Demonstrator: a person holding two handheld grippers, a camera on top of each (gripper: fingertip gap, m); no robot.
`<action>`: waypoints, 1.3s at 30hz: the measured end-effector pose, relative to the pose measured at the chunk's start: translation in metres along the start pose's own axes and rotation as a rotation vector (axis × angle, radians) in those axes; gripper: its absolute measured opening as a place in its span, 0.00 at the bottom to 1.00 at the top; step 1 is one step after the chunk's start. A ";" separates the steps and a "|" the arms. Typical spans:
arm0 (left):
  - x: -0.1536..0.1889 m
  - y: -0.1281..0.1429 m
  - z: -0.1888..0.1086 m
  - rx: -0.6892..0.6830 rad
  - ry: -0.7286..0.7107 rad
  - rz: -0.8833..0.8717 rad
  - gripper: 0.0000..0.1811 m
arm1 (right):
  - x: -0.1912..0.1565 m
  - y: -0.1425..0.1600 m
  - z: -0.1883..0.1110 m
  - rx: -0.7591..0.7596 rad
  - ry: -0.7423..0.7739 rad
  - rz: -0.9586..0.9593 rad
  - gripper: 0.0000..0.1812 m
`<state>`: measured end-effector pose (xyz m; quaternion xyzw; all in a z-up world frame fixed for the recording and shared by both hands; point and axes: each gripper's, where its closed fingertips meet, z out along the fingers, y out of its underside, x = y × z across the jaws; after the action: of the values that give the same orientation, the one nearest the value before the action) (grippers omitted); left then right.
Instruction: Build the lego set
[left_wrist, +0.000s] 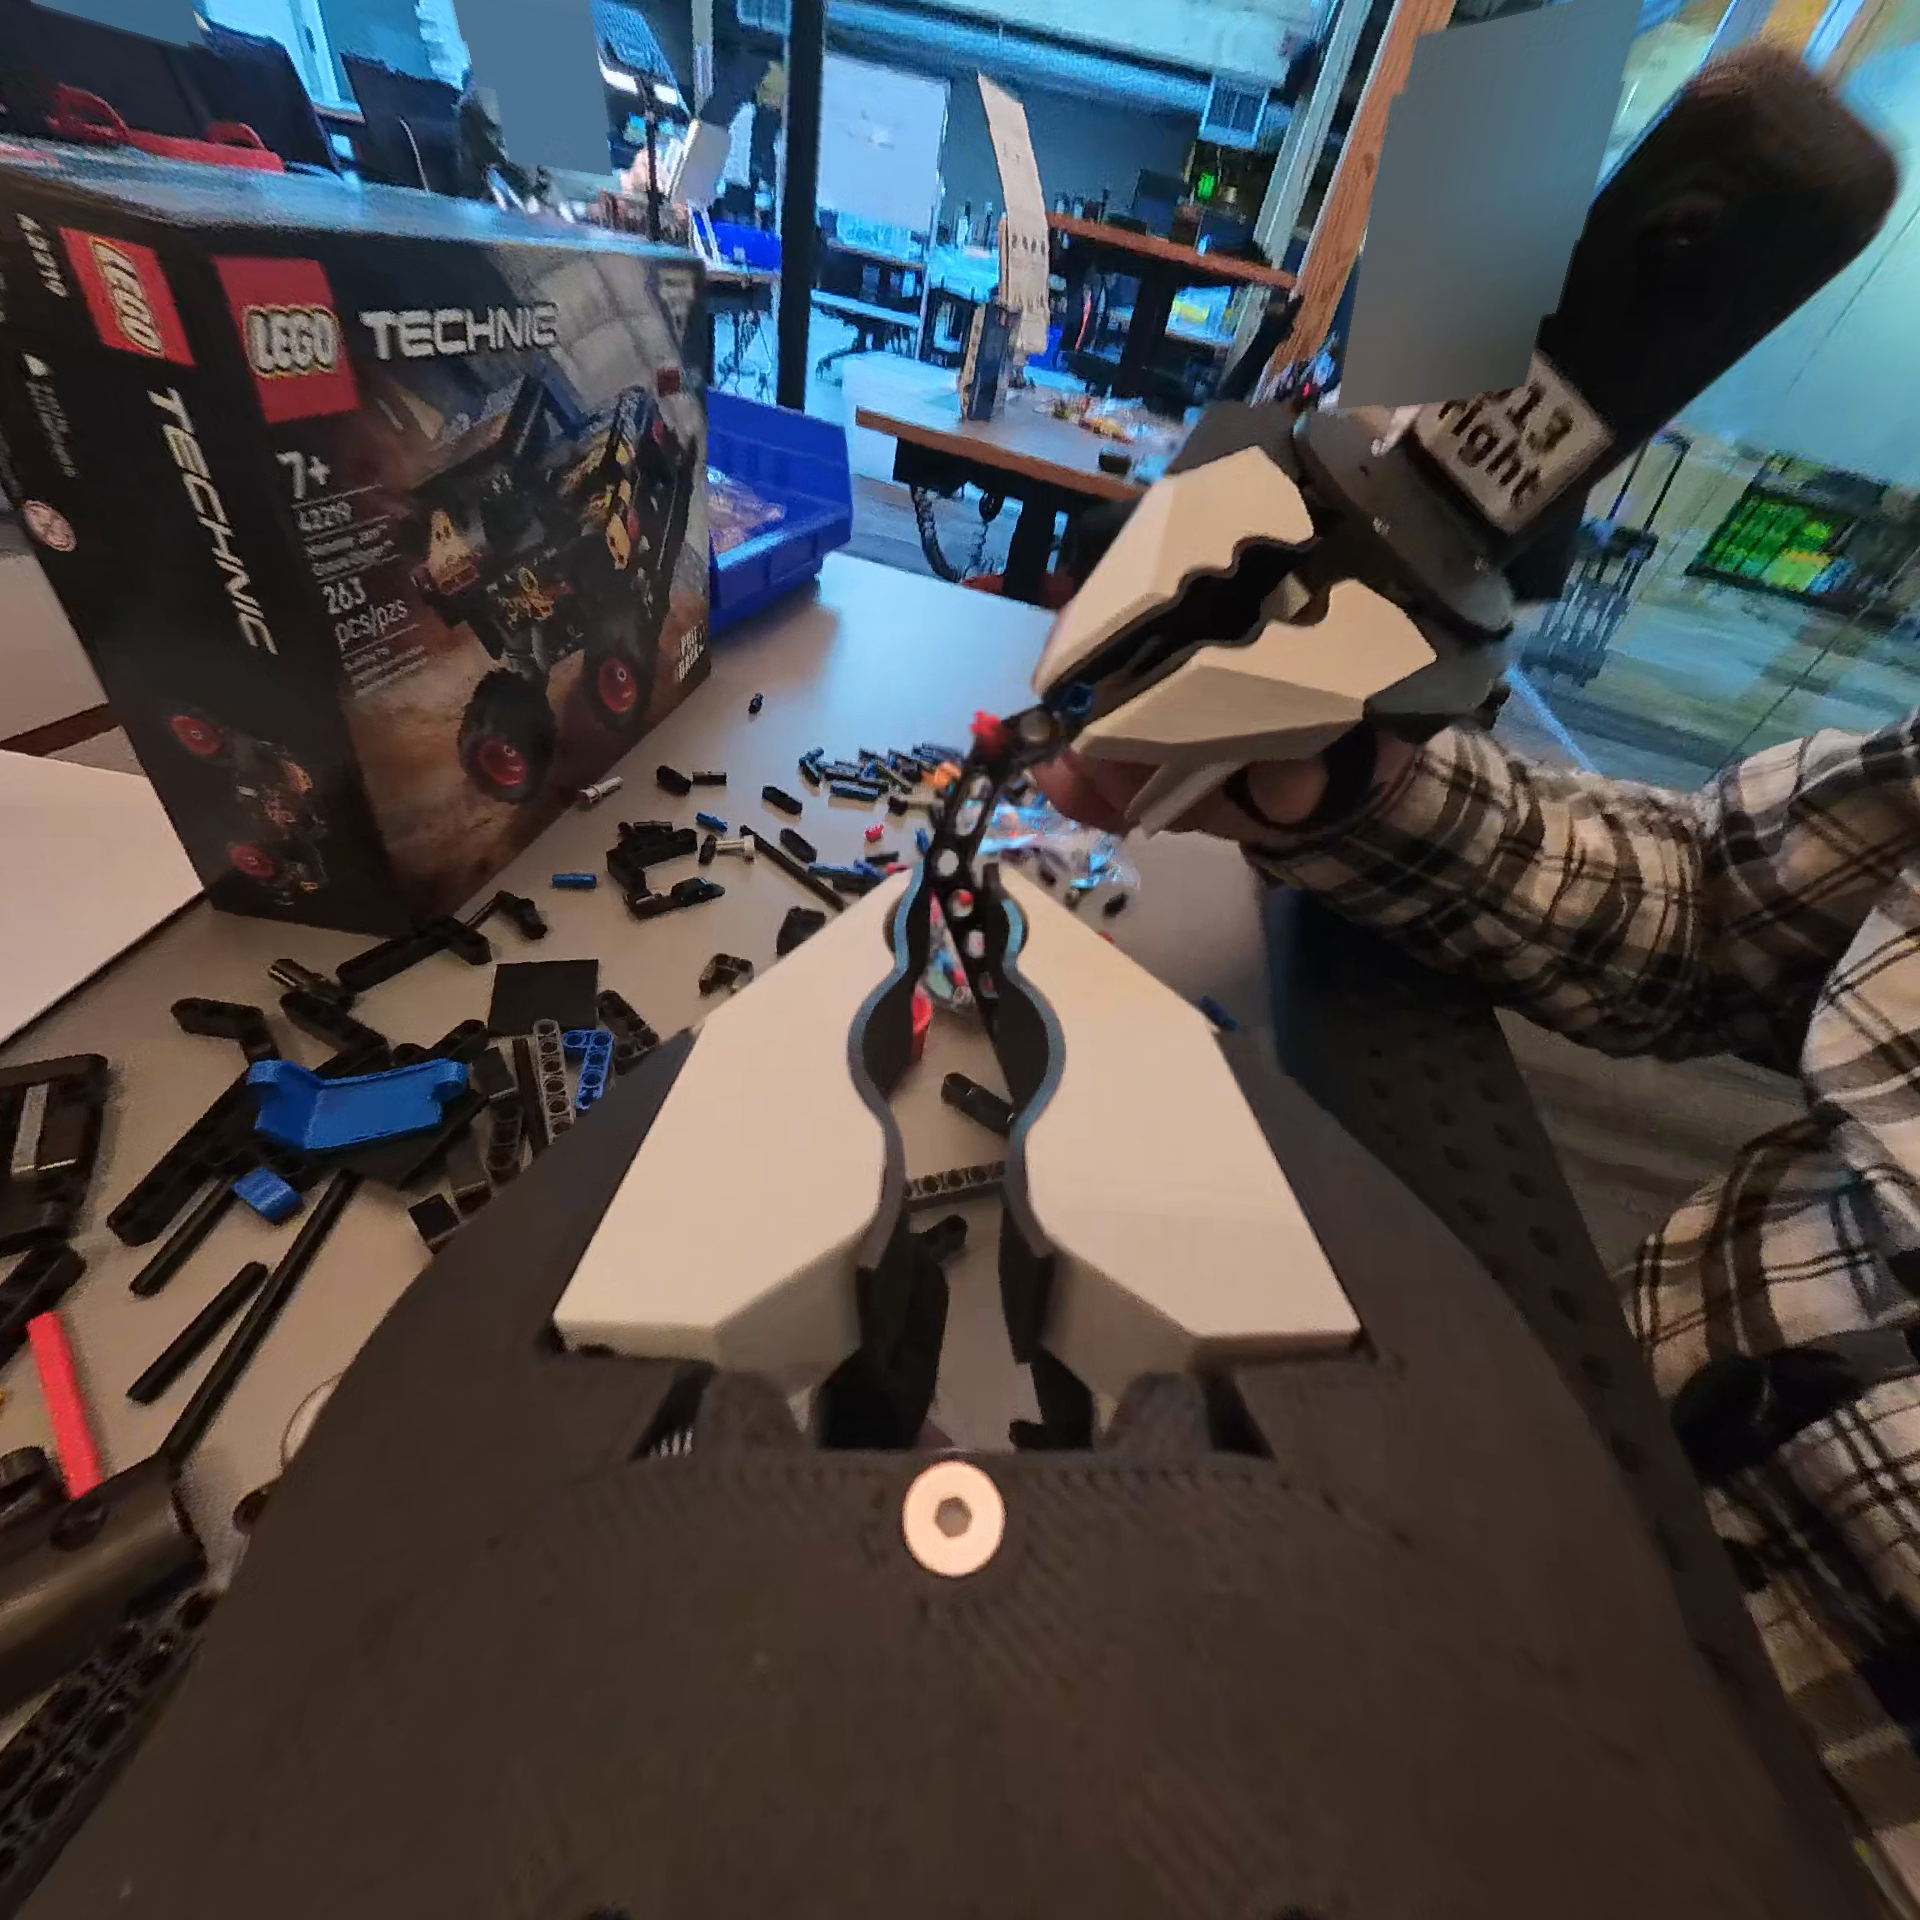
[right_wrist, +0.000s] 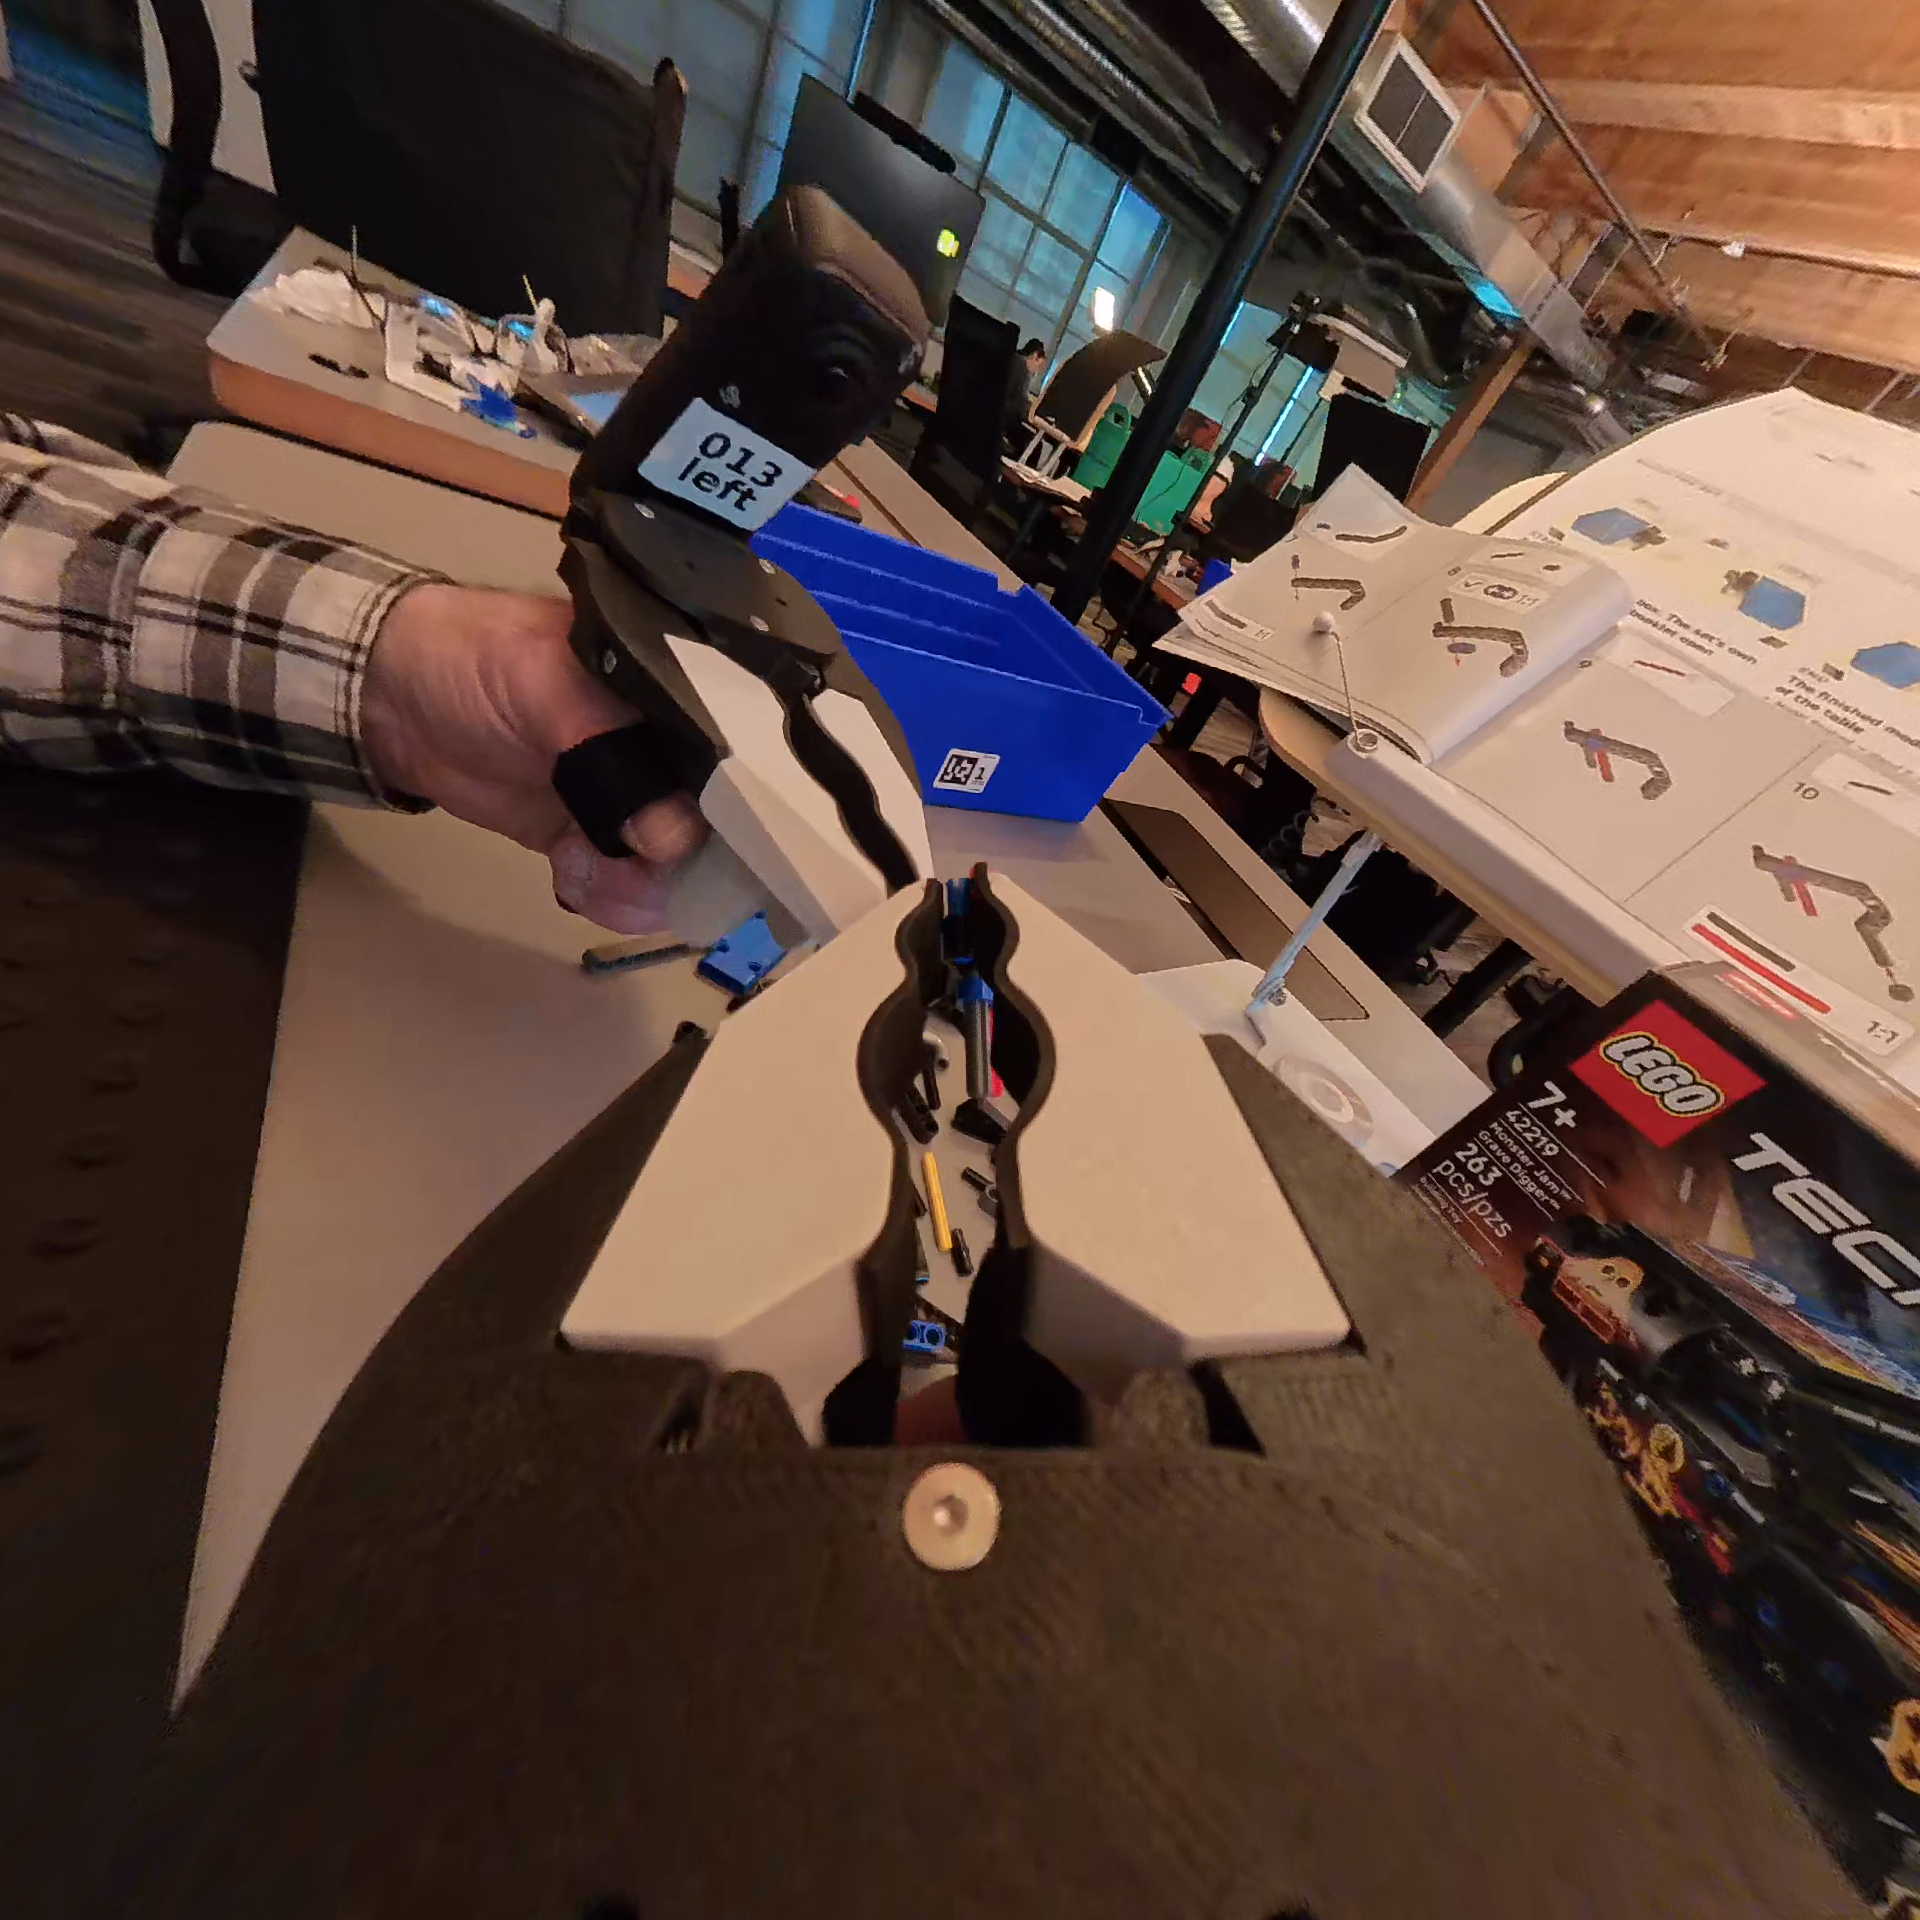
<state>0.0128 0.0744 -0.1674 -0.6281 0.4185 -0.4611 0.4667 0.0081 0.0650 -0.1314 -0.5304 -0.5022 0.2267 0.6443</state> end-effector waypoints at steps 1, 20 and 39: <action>-0.002 -0.004 -0.002 0.025 0.002 -0.017 0.03 | 0.000 -0.001 -0.001 0.010 -0.003 0.007 0.02; 0.013 -0.051 -0.016 0.356 0.027 0.026 0.03 | -0.028 -0.002 0.011 0.061 -0.281 0.483 0.20; 0.025 -0.052 -0.010 0.373 0.030 0.108 0.03 | -0.031 -0.001 0.018 0.103 -0.301 0.607 0.14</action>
<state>0.0134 0.0591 -0.1108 -0.5003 0.3658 -0.5142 0.5929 -0.0207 0.0474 -0.1447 -0.5830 -0.3988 0.5087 0.4922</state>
